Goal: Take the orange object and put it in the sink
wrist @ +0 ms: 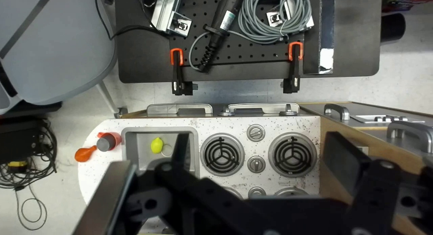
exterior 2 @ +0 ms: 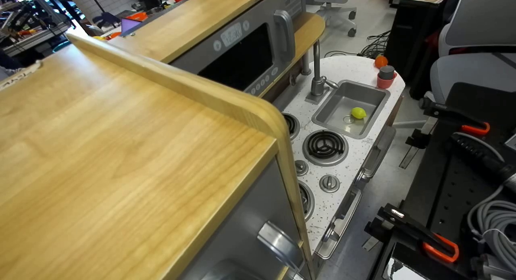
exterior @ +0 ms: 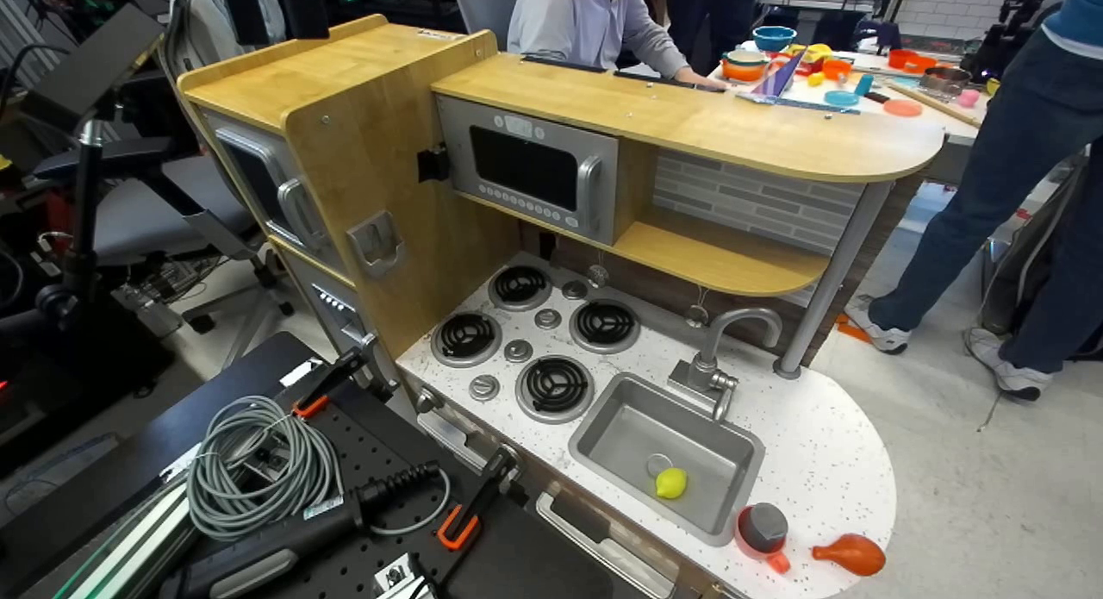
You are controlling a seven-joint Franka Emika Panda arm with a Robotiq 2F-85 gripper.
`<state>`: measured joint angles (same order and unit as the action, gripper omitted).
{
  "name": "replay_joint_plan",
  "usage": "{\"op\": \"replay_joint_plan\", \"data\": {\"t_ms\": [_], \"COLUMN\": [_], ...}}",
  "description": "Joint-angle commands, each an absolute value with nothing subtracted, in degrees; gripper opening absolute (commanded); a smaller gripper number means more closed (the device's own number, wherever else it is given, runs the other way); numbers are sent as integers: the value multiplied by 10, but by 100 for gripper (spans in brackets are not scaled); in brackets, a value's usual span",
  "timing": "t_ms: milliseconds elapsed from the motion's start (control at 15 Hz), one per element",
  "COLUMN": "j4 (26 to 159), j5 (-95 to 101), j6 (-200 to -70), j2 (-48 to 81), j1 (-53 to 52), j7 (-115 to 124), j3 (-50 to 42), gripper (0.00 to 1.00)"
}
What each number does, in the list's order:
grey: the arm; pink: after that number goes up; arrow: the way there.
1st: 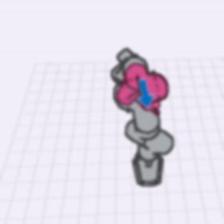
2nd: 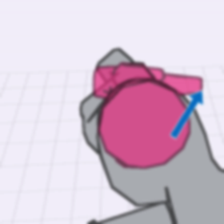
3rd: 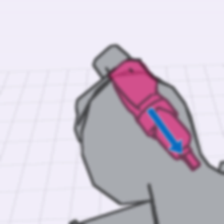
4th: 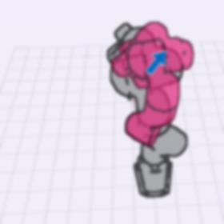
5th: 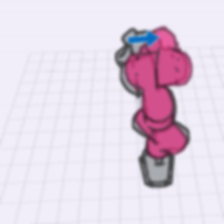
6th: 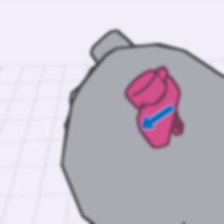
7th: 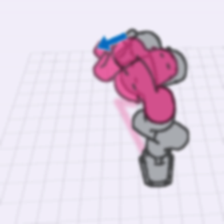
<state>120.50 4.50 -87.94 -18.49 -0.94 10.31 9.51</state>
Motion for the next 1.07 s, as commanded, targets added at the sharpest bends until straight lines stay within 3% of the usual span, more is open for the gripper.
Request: {"op": "replay_joint_plan", "data": {"t_ms": [0, 533, 1000], "j4": [1208, 1174, 1086], "j5": [55, 56, 9], "j6": [-928, -1063, -1148], "j2": [-172, -56, 101], "j1": [14, 100, 161], "j7": [64, -65, -74], "j3": [35, -112, -165], "gripper": [100, 100, 100]}}
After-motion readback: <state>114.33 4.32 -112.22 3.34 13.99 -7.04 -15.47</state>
